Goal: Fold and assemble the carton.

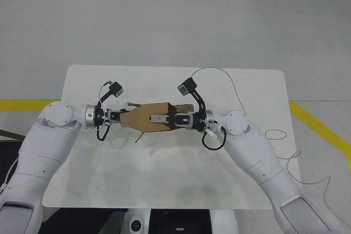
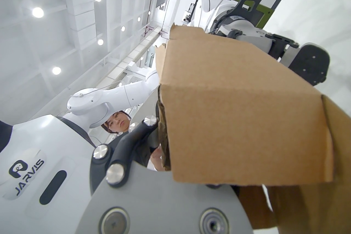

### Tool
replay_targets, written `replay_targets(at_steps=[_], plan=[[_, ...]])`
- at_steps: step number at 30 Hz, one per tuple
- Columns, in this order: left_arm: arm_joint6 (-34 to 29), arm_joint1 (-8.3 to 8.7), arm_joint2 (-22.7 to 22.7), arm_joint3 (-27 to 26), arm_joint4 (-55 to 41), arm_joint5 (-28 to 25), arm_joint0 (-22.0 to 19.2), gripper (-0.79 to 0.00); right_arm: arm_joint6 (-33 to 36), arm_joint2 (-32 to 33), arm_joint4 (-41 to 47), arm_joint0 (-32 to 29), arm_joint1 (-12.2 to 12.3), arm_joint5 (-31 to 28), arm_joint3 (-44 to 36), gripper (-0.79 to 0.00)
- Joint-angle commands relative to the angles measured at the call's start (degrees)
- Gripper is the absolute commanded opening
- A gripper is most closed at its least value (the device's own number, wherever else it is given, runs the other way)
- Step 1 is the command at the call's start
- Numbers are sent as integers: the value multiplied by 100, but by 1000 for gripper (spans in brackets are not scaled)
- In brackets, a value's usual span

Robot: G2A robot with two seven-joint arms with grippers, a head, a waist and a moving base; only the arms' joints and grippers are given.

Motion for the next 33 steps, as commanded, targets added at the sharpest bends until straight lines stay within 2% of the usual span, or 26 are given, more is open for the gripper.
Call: replay_targets(at_steps=[1, 10, 20, 33], plan=[[-6, 0, -8, 3, -14, 3, 0, 0, -21, 10, -11, 6, -7, -17, 25, -785], [16, 16, -57, 34, 138, -39, 24, 0, -525, 293, -253, -53, 19, -257, 93, -785], [99, 25, 58, -340, 595, -111, 173, 0, -1012, 444, -557, -145, 21, -399, 54, -785], [110, 55, -110, -354, 392, -40, 173, 0, -780, 259, -845, -76, -25, -127, 146, -785]])
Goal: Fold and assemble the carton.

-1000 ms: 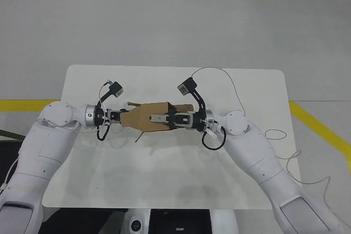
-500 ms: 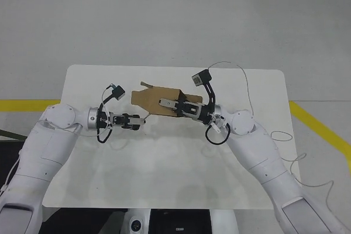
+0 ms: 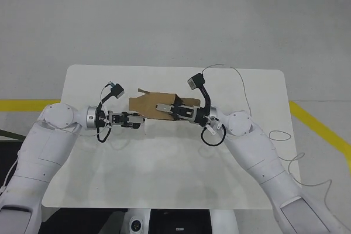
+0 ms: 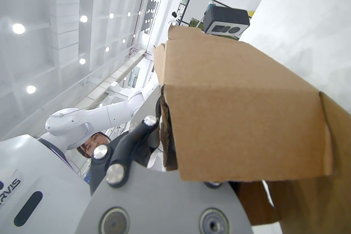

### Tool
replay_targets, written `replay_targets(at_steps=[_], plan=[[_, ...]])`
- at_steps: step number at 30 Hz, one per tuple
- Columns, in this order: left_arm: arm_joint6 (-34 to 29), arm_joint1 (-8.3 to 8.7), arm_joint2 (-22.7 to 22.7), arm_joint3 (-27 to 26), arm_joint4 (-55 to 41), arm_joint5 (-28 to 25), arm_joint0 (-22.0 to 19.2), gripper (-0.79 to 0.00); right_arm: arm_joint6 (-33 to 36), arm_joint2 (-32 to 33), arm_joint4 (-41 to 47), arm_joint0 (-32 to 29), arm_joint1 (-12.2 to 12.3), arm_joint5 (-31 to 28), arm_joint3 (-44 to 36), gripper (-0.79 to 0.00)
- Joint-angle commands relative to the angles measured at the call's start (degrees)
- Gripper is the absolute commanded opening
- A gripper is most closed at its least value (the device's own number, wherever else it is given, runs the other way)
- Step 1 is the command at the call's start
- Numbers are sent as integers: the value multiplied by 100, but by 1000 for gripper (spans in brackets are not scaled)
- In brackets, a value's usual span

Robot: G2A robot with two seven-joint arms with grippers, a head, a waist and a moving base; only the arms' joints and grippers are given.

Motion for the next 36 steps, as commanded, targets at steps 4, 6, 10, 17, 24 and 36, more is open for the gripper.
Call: replay_targets(at_steps=[4, 6, 10, 17, 24, 36], plan=[[-10, 0, 8, -55, 11, 9, 11, 0, 168, -130, 47, 47, -41, 102, -23, -785], [-15, -1, 15, -67, 8, 13, 14, 0, 201, -176, 83, 64, -61, 106, -8, -785], [-27, 0, 16, -71, 3, 11, 16, 0, 241, -229, 126, 106, -93, 90, 50, -785], [-29, 6, -11, -86, -15, 5, 23, 0, 250, -201, 131, 136, -110, 47, 156, -785], [113, 35, -168, 145, 7, 8, -29, 0, 406, 23, -26, 20, -18, 251, 197, -785], [280, 53, -331, 536, -57, 22, -161, 0, 1155, -46, 193, -110, 22, 783, 96, -785]])
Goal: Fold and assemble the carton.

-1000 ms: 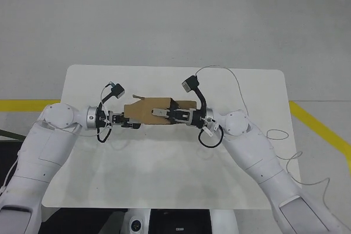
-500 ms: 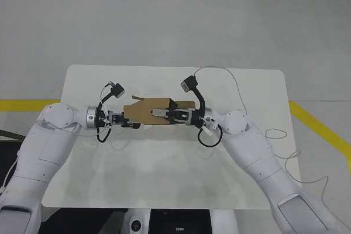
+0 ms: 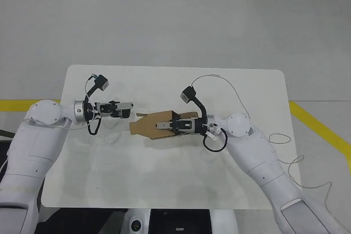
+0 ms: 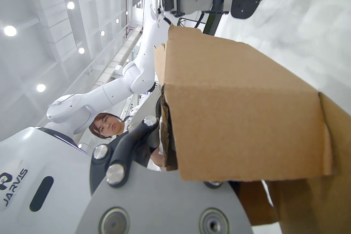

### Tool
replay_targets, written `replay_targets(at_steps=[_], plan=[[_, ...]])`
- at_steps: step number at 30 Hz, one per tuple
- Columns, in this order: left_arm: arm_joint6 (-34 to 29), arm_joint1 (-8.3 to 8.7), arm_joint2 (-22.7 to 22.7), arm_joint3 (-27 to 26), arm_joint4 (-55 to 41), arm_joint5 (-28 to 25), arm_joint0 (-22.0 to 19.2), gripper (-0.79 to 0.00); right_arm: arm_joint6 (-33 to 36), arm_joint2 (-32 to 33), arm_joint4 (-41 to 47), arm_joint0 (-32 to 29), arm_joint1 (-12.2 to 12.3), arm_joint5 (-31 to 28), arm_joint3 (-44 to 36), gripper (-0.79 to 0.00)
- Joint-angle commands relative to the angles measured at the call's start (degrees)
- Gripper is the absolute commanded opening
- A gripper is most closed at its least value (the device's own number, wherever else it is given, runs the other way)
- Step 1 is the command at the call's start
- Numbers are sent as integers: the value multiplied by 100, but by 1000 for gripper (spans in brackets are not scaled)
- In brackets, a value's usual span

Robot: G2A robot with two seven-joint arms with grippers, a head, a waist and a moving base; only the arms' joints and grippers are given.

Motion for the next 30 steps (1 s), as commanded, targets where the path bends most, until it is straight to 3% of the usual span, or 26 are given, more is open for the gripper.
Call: replay_targets(at_steps=[1, 30], plan=[[-39, -11, 47, -10, -3, 2, -6, 0, 0, -36, 36, 29, -18, -24, 27, -785], [-312, -63, 320, -268, 25, -16, 56, 0, -231, -263, 172, 256, -188, -350, 195, -785]])
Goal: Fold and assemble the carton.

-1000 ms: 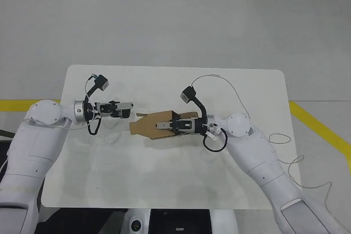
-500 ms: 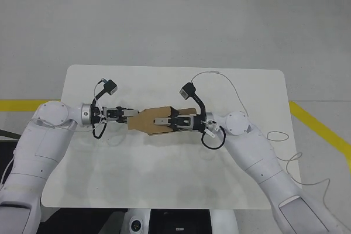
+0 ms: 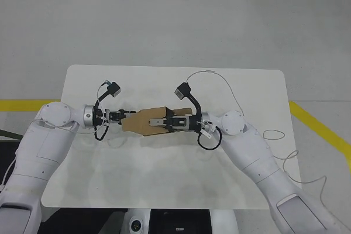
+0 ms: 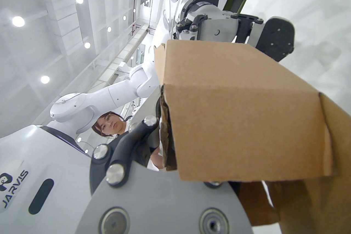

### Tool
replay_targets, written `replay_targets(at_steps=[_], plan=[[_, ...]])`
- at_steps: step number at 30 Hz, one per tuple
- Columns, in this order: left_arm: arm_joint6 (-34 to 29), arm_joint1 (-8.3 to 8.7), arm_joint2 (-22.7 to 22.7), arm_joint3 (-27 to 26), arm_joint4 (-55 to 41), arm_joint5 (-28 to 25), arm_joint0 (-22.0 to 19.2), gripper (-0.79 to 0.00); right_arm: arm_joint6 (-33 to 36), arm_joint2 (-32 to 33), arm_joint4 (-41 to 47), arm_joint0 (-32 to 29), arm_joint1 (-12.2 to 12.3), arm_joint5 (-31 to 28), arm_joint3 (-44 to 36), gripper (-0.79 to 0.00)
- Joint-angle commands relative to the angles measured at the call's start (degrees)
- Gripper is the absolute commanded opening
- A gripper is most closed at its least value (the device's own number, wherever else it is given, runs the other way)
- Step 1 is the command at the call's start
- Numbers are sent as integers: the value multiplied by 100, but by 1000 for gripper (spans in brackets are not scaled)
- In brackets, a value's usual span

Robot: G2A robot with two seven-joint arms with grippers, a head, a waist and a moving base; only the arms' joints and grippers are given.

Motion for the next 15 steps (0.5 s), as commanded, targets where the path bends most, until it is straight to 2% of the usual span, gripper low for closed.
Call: replay_targets(at_steps=[1, 9, 15], plan=[[4, 1, -2, -5, 2, -8, 5, 0, 9, -16, 6, 15, -11, -5, 25, -785], [12, 7, -29, 3, -15, 1, 11, 0, -25, 39, -22, 21, -14, -58, 114, -785], [39, 34, -142, 76, -24, -14, 13, 0, -184, 283, -299, -39, 70, -49, 139, -785]])
